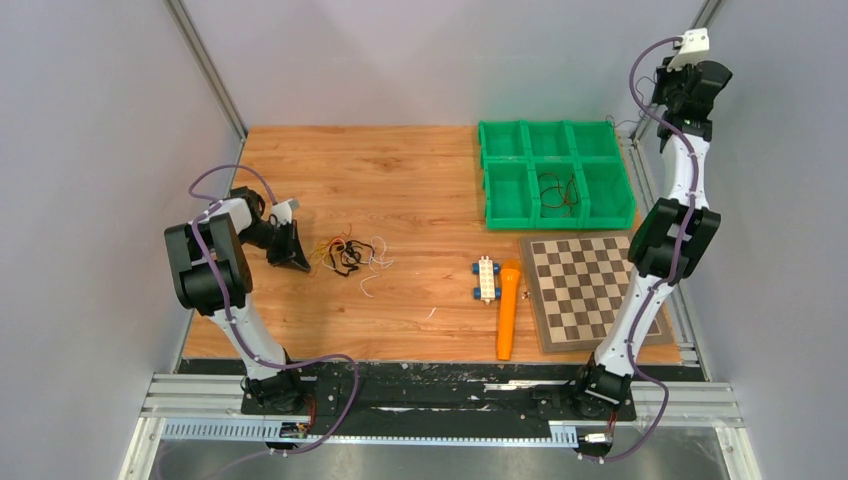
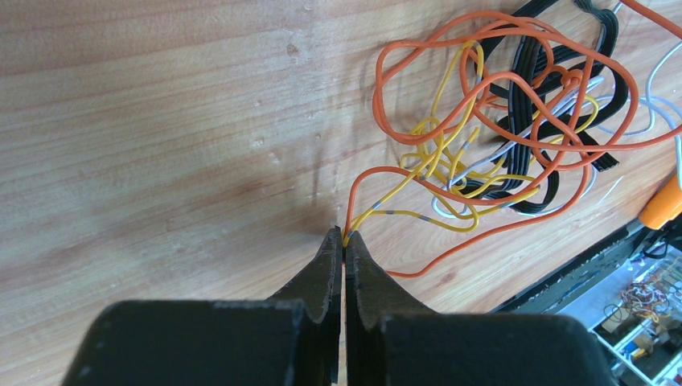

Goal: Untangle the cables

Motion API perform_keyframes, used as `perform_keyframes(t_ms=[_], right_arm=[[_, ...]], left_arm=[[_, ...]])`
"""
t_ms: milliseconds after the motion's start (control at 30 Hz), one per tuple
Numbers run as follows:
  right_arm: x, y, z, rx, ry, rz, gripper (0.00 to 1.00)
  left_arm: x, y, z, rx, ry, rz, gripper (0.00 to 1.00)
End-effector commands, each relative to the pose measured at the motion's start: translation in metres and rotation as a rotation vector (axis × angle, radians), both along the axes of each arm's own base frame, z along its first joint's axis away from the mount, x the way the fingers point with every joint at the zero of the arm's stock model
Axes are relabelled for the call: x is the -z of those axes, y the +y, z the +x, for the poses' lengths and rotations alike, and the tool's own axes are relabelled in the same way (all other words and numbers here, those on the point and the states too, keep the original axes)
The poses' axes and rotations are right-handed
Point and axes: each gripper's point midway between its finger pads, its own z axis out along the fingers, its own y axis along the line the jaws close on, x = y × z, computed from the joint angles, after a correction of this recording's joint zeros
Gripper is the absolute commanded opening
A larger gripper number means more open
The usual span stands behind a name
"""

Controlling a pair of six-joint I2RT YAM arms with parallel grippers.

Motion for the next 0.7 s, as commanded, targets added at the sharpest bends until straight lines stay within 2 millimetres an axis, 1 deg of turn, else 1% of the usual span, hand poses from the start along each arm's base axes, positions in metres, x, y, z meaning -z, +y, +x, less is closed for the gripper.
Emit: perform_keyframes(t_ms=[0,300,500,567,667], right_arm=[[-0.031,0.011,0.001,-0.021,-0.080,-0.059,0.00],[0.032,0.048,0.017,-0.099,0.032,-0.062,0.00],[0.053,0.083,0.015,-0.187,0.074,-0.026,0.00],[0.064,0.094,0.014,-0.212,0.097,-0.026,0.00],[0.082,0.103,0.014,-0.226,0.130,-0.020,0.00]], left_arm=[[-0.006,0.005,0.009,0.002,-0.028,0.005,0.00],[-0.004,0.003,0.009,-0.007,-0.016,-0.003,0.00],[-0.002,0.004,0.009,-0.009,-0.013,0.001,0.00],[0.000,0.004,0.009,-0.012,-0.009,-0.001,0.00],[0.000,0.003,0.010,-0.015,-0.008,-0.007,0.00]])
